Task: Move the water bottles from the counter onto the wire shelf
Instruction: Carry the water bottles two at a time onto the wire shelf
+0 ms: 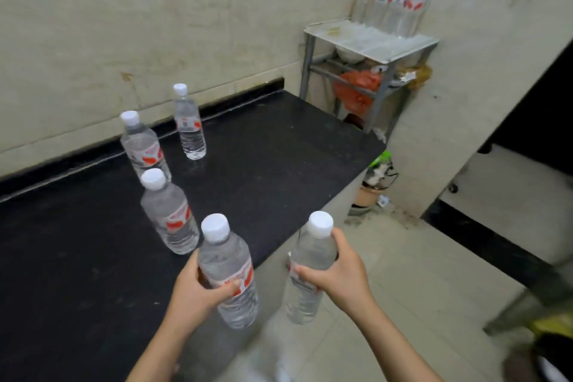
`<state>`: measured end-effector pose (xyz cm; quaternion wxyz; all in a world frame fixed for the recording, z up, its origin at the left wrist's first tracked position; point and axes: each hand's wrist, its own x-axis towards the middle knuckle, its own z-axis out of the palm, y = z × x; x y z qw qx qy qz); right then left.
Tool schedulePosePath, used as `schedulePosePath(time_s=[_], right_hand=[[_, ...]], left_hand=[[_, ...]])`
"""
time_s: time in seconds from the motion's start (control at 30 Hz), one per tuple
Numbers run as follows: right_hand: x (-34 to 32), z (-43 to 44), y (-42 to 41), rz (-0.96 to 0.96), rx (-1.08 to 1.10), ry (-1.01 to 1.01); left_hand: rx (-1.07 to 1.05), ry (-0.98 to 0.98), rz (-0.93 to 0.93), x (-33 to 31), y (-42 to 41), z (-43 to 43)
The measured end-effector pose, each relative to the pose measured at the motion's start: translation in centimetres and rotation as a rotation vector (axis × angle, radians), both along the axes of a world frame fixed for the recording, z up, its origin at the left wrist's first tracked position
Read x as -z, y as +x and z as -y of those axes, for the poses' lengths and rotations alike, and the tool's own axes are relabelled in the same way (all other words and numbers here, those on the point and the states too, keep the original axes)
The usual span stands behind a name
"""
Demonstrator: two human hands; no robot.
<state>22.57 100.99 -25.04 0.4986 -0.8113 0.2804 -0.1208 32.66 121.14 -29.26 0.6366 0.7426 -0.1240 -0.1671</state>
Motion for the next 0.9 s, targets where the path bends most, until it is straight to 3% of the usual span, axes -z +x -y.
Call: schedulePosePath(time_s=[0.4,0.9], right_hand=[[-0.6,17.3,-6.3,0.057,0.288,0.020],[-3.5,42.2,2.7,0.036,0.382,-0.110]], left_hand=[[0.231,-0.023,0.033,-1.2,-0.5,18.8],[0.245,-0.139,0.013,-2.8,11.9,45.9]])
